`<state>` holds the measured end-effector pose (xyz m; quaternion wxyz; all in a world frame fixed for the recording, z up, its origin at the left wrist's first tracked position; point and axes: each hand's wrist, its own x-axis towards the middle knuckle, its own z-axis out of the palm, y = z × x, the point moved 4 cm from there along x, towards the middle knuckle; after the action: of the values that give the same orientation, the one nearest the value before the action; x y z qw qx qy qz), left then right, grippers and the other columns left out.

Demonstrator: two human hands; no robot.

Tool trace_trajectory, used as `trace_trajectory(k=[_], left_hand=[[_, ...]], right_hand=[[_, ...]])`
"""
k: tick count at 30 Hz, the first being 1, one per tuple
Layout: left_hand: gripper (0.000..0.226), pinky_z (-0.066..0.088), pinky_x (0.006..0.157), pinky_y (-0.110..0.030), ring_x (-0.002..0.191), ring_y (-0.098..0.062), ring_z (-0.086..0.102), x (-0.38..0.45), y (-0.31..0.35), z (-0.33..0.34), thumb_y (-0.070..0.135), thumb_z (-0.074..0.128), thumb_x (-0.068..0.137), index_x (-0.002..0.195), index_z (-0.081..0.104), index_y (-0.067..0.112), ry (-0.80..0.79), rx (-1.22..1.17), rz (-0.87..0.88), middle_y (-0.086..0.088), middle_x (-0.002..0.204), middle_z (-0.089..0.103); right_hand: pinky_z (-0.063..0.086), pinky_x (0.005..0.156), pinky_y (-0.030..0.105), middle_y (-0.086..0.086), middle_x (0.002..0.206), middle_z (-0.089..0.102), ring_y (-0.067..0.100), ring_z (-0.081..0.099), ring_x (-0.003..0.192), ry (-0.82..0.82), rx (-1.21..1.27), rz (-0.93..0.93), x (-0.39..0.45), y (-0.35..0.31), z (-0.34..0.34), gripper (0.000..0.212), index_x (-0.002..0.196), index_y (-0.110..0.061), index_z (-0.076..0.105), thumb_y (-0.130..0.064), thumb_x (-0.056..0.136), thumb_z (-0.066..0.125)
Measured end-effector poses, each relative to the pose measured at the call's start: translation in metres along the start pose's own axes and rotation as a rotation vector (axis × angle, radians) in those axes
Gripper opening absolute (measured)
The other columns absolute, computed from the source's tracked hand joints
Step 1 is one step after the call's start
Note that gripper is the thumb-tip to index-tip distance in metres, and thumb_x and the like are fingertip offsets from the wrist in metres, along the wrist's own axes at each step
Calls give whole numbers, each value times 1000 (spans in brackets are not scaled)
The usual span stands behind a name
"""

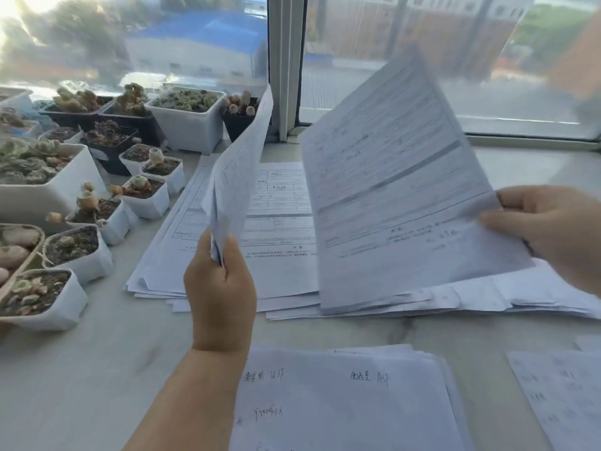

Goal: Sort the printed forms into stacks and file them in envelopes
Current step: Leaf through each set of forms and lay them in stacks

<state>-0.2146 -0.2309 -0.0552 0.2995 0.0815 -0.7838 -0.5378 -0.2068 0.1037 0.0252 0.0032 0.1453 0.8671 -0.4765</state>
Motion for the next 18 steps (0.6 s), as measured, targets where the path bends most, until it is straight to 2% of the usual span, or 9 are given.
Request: trace_trajectory(k=[3, 5, 7, 8, 10, 12, 14, 16, 18], left_hand=[[30, 31, 46, -7, 48, 0, 44, -1, 3, 0, 8, 43, 99, 72, 38, 21, 7, -22, 29, 8, 51, 31], [25, 32, 47, -6, 48, 1, 44, -1, -1, 1, 9, 44, 99, 73, 45, 10, 3, -29, 31, 9, 51, 32], [22, 34, 52, -6, 55, 1, 50, -1, -4, 3, 13, 44, 97, 91, 55, -5, -12, -20, 21, 7, 54, 43], [26, 37, 58, -6, 65, -2, 56, -1, -4, 3, 15, 44, 95, 101, 58, -6, -23, -17, 36, 2, 63, 56], [33, 41, 79, -8, 95, -12, 61, -1, -1, 6, 7, 46, 92, 121, 61, 15, -79, -44, 99, -4, 101, 69], [63, 41, 97, -17, 114, -10, 54, -3, 1, 12, -11, 47, 88, 122, 50, 42, -227, -83, 175, 10, 122, 61], [70, 31, 112, -31, 129, -12, 45, -6, -1, 24, -13, 45, 83, 122, 49, 45, -461, -10, 184, 8, 132, 55], [58, 7, 120, -36, 142, -16, 26, -12, -10, 36, 8, 47, 82, 128, 52, 42, -710, 289, 202, 3, 146, 44], [52, -3, 117, -34, 145, -14, 14, -17, -18, 42, 35, 55, 79, 129, 51, 46, -817, 456, 239, 6, 153, 33]], right_hand=[[54, 85, 46, 19, 96, 74, 29, 68, 81, -95, 1, 39, 11, -18, 53, 25, 87, -9, 74, 5, 89, 53], [54, 86, 45, 20, 101, 72, 30, 67, 87, -166, 12, 72, 19, -26, 91, 26, 98, -5, 72, 5, 88, 50], [59, 75, 34, 15, 100, 72, 27, 69, 86, -229, 45, 109, 28, -28, 126, 27, 102, -6, 71, 4, 89, 49], [60, 69, 30, 12, 99, 72, 24, 69, 83, -254, 66, 134, 32, -27, 139, 27, 102, -8, 71, 4, 89, 49], [60, 69, 32, 11, 96, 72, 25, 70, 81, -264, 102, 192, 37, -20, 156, 26, 99, -8, 71, 3, 89, 50], [59, 81, 43, 17, 100, 72, 33, 71, 90, -257, 101, 228, 39, -12, 164, 22, 100, -2, 69, 1, 89, 51], [57, 85, 46, 17, 102, 72, 36, 69, 93, -259, 78, 225, 40, -6, 166, 22, 106, 5, 65, -3, 90, 52], [54, 70, 36, 13, 87, 65, 29, 62, 75, -239, 61, 200, 39, -4, 160, 23, 106, 7, 60, -10, 93, 51], [54, 59, 30, 11, 80, 64, 21, 59, 65, -176, 79, 177, 31, -6, 144, 12, 102, -6, 59, -12, 96, 49]])
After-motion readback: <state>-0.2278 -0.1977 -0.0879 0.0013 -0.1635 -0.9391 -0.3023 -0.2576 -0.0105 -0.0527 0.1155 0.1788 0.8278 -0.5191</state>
